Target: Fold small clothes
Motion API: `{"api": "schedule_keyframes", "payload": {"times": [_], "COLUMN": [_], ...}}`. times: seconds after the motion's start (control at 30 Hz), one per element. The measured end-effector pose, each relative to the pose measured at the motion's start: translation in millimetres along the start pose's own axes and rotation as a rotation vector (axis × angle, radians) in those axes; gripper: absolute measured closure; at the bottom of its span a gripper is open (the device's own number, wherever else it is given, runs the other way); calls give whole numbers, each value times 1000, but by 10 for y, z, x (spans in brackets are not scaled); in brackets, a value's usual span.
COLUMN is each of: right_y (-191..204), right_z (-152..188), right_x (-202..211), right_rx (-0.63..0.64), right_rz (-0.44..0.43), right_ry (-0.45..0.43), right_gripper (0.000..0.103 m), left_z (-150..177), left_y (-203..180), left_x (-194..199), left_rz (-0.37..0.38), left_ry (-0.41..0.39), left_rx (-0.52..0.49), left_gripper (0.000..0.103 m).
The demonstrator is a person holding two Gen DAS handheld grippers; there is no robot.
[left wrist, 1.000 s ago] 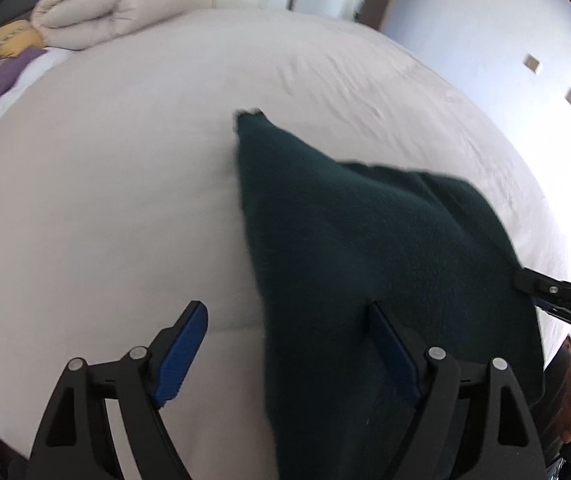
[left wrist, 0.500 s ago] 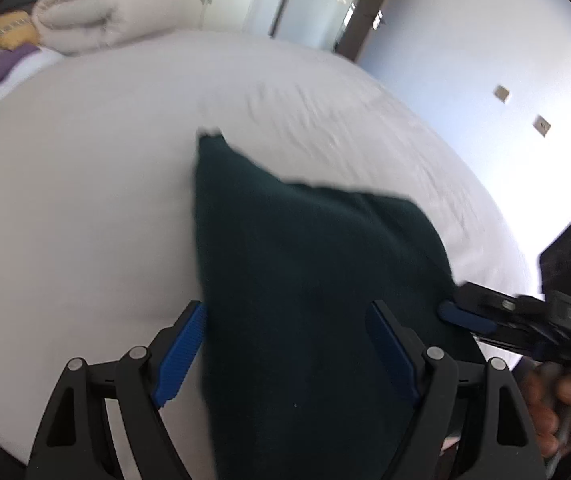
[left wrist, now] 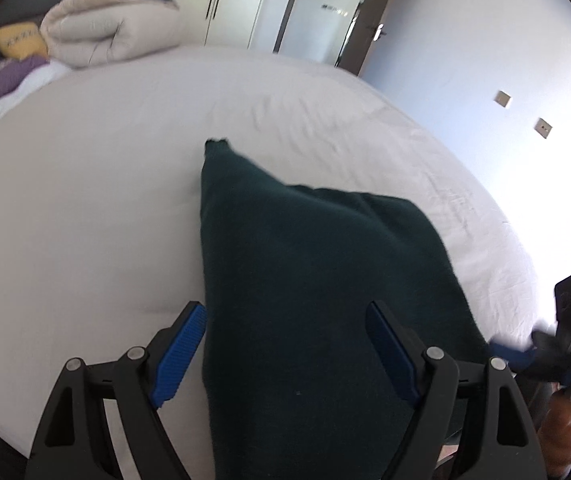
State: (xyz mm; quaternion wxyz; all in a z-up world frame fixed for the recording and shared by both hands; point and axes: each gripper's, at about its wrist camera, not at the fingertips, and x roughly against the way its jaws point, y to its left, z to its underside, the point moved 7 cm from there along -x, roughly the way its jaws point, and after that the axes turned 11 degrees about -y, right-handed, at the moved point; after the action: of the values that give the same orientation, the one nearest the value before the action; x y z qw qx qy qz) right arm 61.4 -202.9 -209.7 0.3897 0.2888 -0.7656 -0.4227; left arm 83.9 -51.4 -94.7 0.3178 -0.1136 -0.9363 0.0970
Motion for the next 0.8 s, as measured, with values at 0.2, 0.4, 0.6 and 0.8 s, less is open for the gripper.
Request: {"api": "schedule_keyframes", "payload": {"times": [0.2, 0.4, 0.6, 0.8], "right_y": [-415, 28, 1220, 1955], "right_z": [180, -212, -408, -158], "right_x": [51, 468, 1015, 1013], "right_rx": [-60, 196, 647, 997], "right_rz": [107, 310, 501, 593], "right_ry": [-8, -229, -598, -715], "right_gripper": [60, 42, 1, 0], "left_z": [-80, -475, -796, -913], "left_y": [-83, -277, -570, -494], "left_x": [242, 1080, 1701, 1841], "left_rz": [-18, -225, -365, -353], "left_ry": [-105, -488, -648, -562], "left_rx": [-74, -297, -422, -336], "left_gripper": [14, 0, 0, 0]}}
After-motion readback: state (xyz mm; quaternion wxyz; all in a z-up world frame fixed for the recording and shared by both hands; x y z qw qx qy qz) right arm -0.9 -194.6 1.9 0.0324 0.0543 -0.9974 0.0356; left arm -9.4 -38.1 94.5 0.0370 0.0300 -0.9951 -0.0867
